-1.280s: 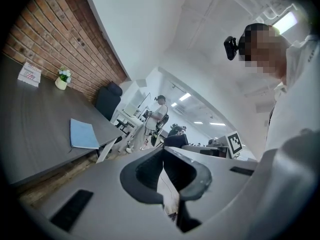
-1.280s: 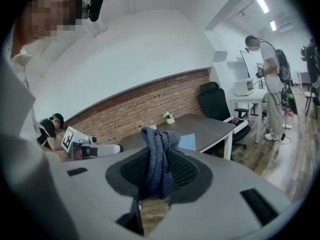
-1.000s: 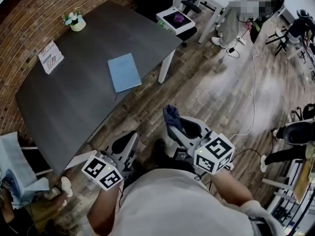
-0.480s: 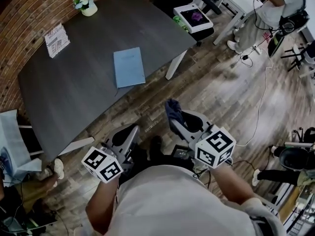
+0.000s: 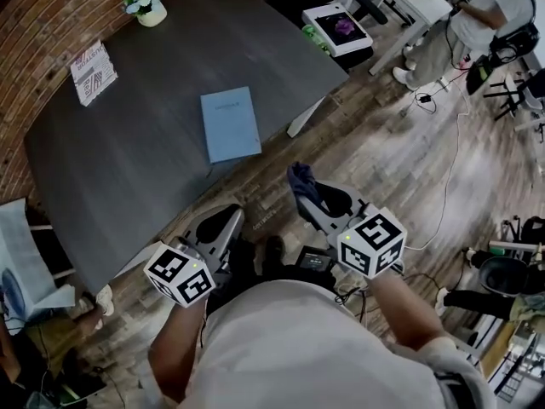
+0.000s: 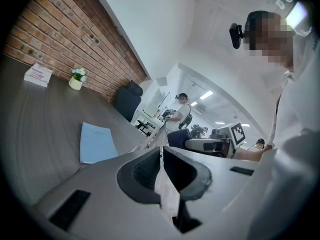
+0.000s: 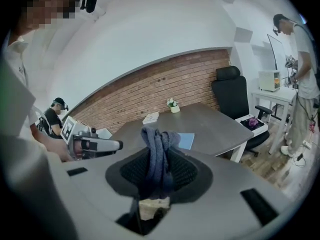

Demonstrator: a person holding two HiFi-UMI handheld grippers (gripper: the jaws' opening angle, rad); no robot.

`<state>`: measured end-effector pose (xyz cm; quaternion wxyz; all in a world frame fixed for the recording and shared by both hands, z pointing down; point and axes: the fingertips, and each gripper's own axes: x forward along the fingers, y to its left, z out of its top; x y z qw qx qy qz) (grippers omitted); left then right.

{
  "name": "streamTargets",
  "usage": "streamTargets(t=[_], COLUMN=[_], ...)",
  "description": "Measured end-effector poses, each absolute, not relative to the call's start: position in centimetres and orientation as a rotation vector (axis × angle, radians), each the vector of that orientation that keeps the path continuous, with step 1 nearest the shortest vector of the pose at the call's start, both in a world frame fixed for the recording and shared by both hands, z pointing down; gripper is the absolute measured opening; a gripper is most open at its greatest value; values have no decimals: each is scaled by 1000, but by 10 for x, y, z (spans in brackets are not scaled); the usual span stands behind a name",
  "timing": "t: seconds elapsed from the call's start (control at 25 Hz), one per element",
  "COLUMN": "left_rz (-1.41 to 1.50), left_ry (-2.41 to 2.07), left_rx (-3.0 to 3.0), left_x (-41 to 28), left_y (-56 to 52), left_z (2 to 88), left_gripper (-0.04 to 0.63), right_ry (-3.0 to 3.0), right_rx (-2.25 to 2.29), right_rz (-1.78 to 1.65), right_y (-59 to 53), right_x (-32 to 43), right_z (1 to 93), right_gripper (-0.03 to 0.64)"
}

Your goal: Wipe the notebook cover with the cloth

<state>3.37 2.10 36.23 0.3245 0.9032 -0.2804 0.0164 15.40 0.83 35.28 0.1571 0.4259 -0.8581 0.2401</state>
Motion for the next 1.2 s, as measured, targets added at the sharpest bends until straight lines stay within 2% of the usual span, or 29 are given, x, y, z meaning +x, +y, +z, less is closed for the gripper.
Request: streamTargets(t=[0.2, 0.4, 0.76, 1.2], left_rz=[77, 103, 191, 232], left_ry=[-718, -688, -658, -786], left_rx=[2387, 2384, 2388, 2308], left_x=[16, -1, -11, 0], left_y=[-9, -35, -70, -98], left_z=[369, 382, 412, 451], left_gripper=[12, 54, 54, 44], right_ry=[-2414, -2356, -2216, -2090], right_rx=[1214, 1193, 1135, 821], right_rz=[655, 604, 405, 142], right_y=[-26, -57, -102, -162], right_x=[136, 117, 107, 99], right_z=[362, 374, 398, 457], right_gripper=[116, 117, 117, 117])
